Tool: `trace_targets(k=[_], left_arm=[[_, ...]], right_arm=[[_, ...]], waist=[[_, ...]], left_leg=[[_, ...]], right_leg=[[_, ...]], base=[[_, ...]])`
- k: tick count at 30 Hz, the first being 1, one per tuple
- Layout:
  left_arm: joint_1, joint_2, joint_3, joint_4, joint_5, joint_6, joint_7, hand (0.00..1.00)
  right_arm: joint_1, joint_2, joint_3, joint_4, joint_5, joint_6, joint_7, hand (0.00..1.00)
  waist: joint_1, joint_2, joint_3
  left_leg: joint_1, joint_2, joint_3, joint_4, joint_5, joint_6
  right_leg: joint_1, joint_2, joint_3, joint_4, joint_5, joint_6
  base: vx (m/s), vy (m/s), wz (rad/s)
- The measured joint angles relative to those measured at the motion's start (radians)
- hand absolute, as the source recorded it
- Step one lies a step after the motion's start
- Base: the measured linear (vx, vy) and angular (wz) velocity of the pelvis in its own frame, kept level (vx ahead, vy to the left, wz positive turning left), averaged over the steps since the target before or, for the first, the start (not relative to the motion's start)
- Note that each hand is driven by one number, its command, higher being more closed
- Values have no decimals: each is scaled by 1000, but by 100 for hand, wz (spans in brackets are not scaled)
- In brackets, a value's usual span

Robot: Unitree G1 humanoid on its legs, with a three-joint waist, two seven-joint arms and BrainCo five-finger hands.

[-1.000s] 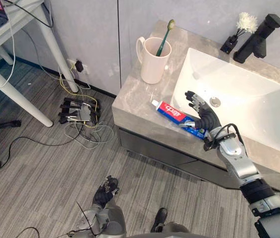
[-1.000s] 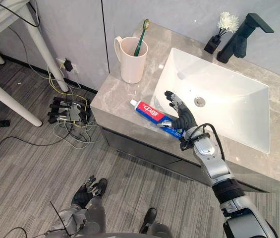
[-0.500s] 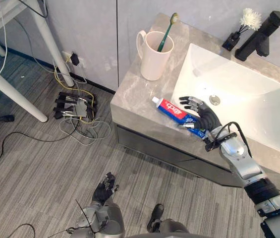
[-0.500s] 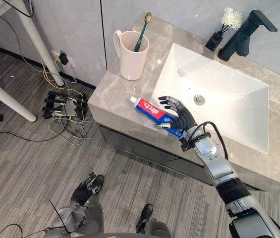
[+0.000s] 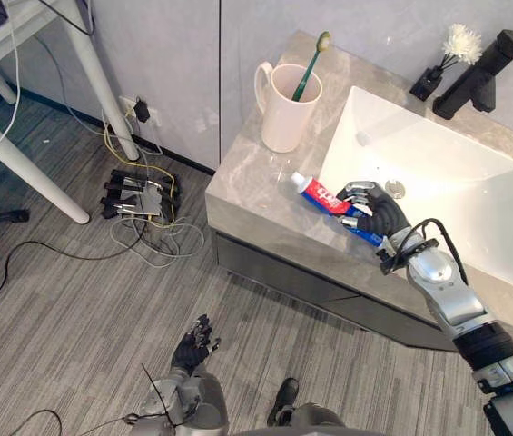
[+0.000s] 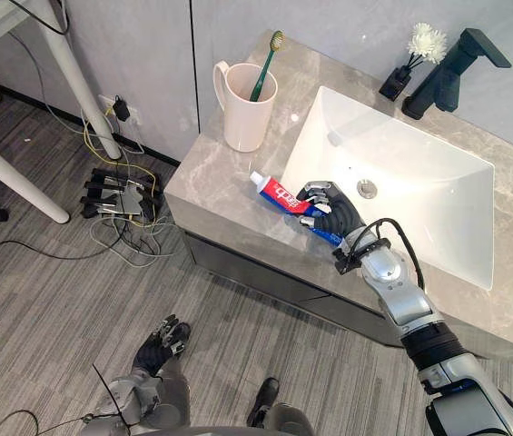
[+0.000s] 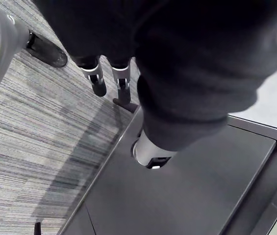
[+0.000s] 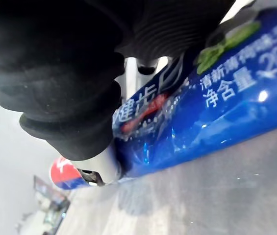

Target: Organize washtable

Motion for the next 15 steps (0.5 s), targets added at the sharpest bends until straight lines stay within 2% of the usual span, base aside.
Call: trace_targets(k=[5, 8, 10, 13, 15], left_arm=[[27, 10, 2, -307, -96, 3, -2, 0], [14, 36, 9, -474, -202, 18, -4, 0], [-11, 61, 34, -597, -307, 19, -2, 0], [-87, 95, 33, -693, -456, 18, 4, 0], [-134, 99, 16, -741, -518, 17, 3, 0]], right_arm=[[-11, 2, -22, 0, 1, 32, 3, 100], [-17, 24, -22, -3, 1, 57, 1, 100], [-16, 44, -14, -56, 1, 70, 6, 100], [-11, 82, 13, -175, -10, 68, 22, 100], [-4, 114, 13, -231, -24, 64, 22, 100]], waist=[[16, 18, -4], [9, 52, -22], [-10, 83, -37], [-13, 122, -59], [-17, 139, -69]], left_leg=[[11, -3, -3, 0, 2, -2], [22, -8, -2, 0, 4, 0], [30, -13, -5, 0, 6, 2], [44, -14, -9, 0, 7, 4], [50, -15, -16, -1, 9, 5]], right_leg=[[13, -2, -6, 2, 0, 0], [17, -9, -9, 17, 0, 0], [31, -13, -15, 16, 0, 0], [44, -13, -21, 15, 0, 1], [56, -14, -30, 14, -1, 2]], base=[[0, 0, 0], [0, 0, 0], [-14, 10, 6], [-60, -3, 5], [-57, -9, 13]])
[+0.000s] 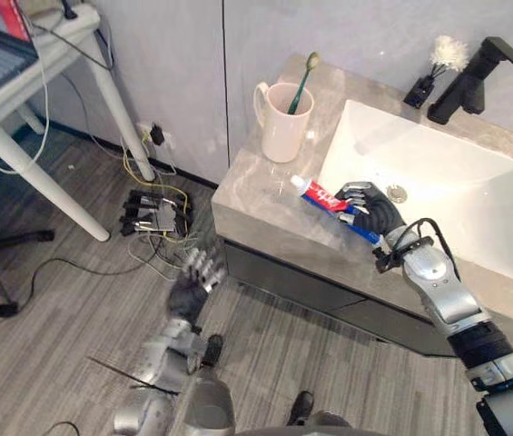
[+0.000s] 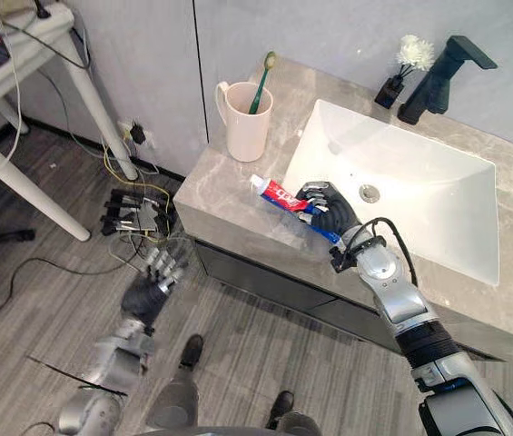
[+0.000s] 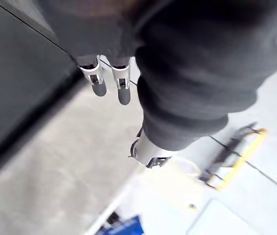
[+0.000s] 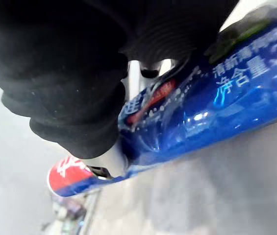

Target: Organize washtable

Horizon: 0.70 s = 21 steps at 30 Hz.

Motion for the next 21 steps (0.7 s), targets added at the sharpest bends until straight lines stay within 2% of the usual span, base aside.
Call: trace_targets(k=[3, 8, 11, 21], left_arm=[[-28, 20, -29, -51, -76, -1, -3, 0], [-26, 51, -53, -52, -130, 1, -3, 0], [-21, 54, -84, -46, -131, 6, -1, 0], [-19, 52, -164, -1, -130, 44, 8, 0]], right_arm=[[39, 39, -4, -71, -47, -9, -1, 100], [118, 122, -7, -94, -122, -18, -6, 100], [146, 127, -2, -125, -206, -21, -8, 100], [190, 149, 5, -128, -261, -28, -27, 100]], waist=[[-3, 13, -12], [-26, 10, -29], [-44, 10, -46], [-49, 15, -89]], left_leg=[[3, -3, -5, -2, 3, 3], [3, -5, -3, -4, 10, 3], [2, -7, 0, -1, 12, 4], [3, -6, 3, 0, 12, 3]], right_leg=[[9, -1, -7, -1, -1, 1], [10, -4, -5, -5, -2, -2], [12, -4, -4, -15, 4, 5], [12, -3, 1, -20, 9, 12]], base=[[-61, -2, 9], [-39, 1, 0], [0, 0, 0], [0, 0, 0]])
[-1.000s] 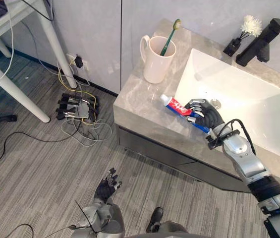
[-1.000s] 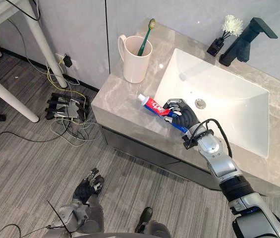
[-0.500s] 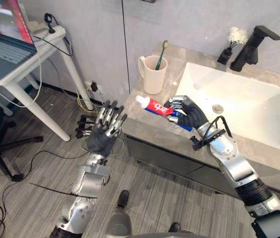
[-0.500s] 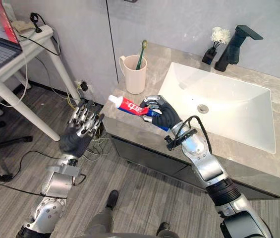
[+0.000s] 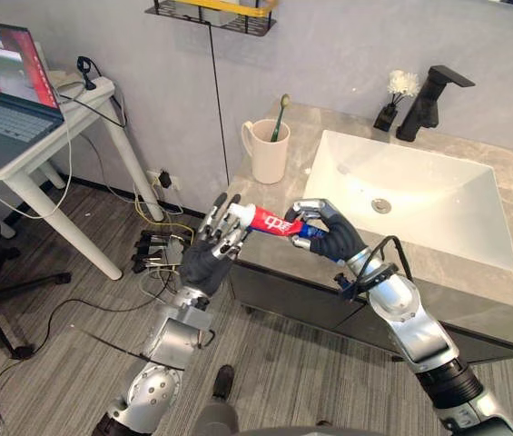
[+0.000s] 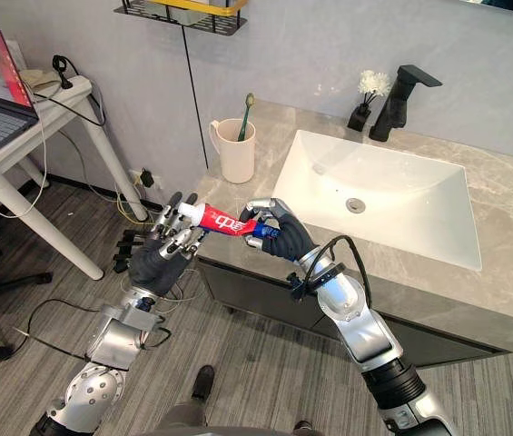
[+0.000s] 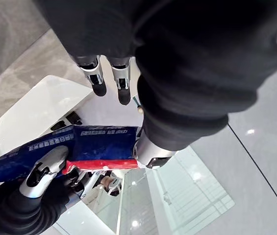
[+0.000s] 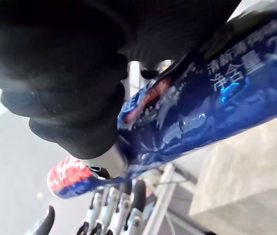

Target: Organize washtable

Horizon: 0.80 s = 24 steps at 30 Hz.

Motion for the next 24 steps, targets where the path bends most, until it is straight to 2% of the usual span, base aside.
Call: trace_targets(k=[11, 24], left_arm=[[-14, -29, -108, 11, 3, 23, 30, 0], [-64, -44, -128, 48, 12, 23, 52, 0]], right_arm=[[3, 37, 68, 0, -41, 3, -3, 100], [47, 53, 82, 0, -56, 6, -1, 100]], waist=[[-1, 4, -34], [-1, -3, -46]], left_leg=[[0, 0, 5, -2, 0, 0], [0, 0, 16, -2, 0, 0]], right_leg=[[2, 1, 5, -14, 8, 2], [-1, 2, 18, -25, 18, 0]], base=[[0, -2, -1], [6, -8, -2]])
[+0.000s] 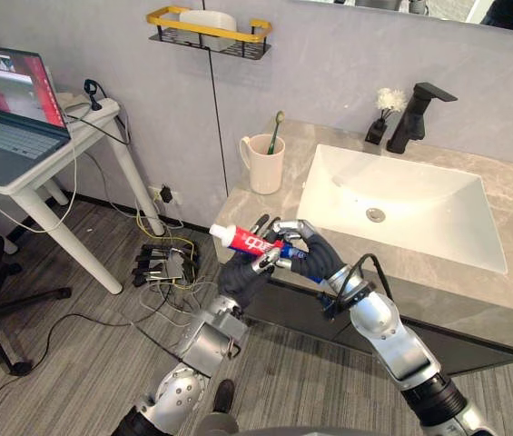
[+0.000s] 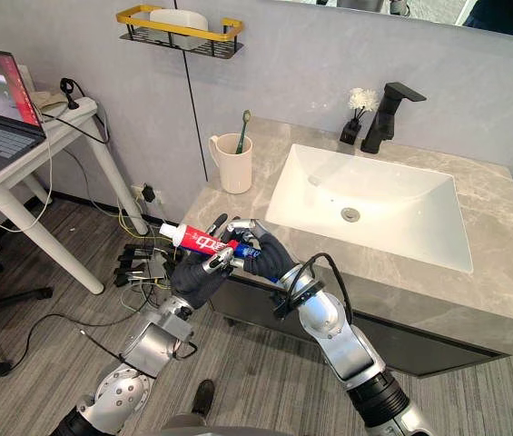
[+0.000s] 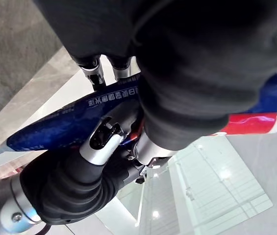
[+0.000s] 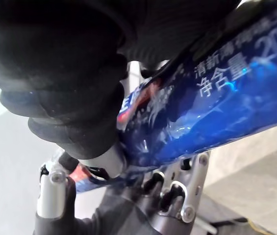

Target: Organize washtable

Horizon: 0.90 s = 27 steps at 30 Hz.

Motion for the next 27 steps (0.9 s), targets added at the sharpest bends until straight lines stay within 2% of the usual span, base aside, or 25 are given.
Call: trace_targets(k=[3, 4, 18, 19, 27], left_arm=[[0, 0, 1, 3, 0, 0, 3, 0], [0, 0, 1, 4, 1, 0, 3, 100], [0, -27, 12, 18, 4, 0, 35, 100], [0, -32, 19, 18, 12, 0, 35, 100], [-2, -69, 44, 18, 22, 0, 34, 100]], right_arm=[[20, 0, -1, 0, 0, -1, -2, 100], [23, 0, -1, 0, 0, -1, -2, 100], [62, 42, -3, 9, -35, -7, -3, 100], [62, 50, -3, 16, -29, -7, -3, 0], [74, 76, -4, 28, 7, -14, -9, 0]], waist=[[-1, -2, -1], [-1, -2, -1], [-14, -19, -13], [-17, -19, -13], [-26, -20, -13]], left_leg=[[0, 0, 0, -3, 0, 0], [0, 0, 0, -5, 0, 0], [6, 4, 18, -5, 0, 0], [9, 6, 28, -5, 0, 0], [19, 21, 66, -6, -1, -1]], right_leg=[[0, 0, 0, 0, 0, 0], [0, 0, 0, 0, 0, -1], [-3, 0, 11, 1, 0, -9], [-4, 0, 16, 1, 1, -11], [-23, 7, 58, -2, 7, -20]], base=[[0, 0, 0], [0, 0, 0], [-2, -2, -2], [-10, -11, -12], [-14, -16, -17]])
